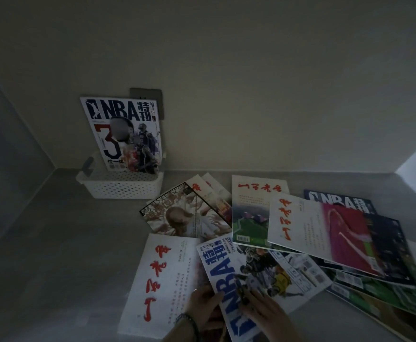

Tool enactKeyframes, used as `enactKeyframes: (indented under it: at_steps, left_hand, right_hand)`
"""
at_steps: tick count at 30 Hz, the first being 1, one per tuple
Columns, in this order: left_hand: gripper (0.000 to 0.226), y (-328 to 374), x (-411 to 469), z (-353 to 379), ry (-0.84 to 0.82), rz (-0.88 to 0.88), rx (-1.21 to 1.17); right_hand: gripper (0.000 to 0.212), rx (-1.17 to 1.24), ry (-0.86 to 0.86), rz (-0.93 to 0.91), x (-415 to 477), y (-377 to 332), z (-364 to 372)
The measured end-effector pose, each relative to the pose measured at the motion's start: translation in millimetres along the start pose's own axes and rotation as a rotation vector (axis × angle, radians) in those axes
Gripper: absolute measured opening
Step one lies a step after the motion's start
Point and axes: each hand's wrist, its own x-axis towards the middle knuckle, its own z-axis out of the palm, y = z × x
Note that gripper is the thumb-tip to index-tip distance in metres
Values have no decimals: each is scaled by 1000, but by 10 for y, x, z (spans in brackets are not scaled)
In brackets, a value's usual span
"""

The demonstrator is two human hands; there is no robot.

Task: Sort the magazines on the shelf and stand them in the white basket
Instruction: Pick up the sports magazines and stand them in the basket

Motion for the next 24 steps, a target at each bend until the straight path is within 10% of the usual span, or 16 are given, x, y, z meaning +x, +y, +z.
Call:
enactKeyframes:
  at_steps: [8, 10, 14, 20, 24]
  left_hand:
    - [27, 153, -85, 118, 200, 189, 161]
    - [20, 402, -198, 26, 219, 212, 217]
    - [15, 920, -426, -377, 273, 386, 416]
    - [29, 1738, -841, -1065, 384, 617, 665]
    - [30, 2202, -1029, -1419, 375, 833, 884]
  right_hand:
    - [40, 426, -163, -38, 84, -10, -204]
    - [22, 326, 102, -54, 157, 84, -426]
    - [75, 975, 101, 166, 456, 229, -640]
    - [88, 946, 188, 227, 1284, 499, -1337]
    - [40, 1024, 93, 198, 1765, 467, -1616]
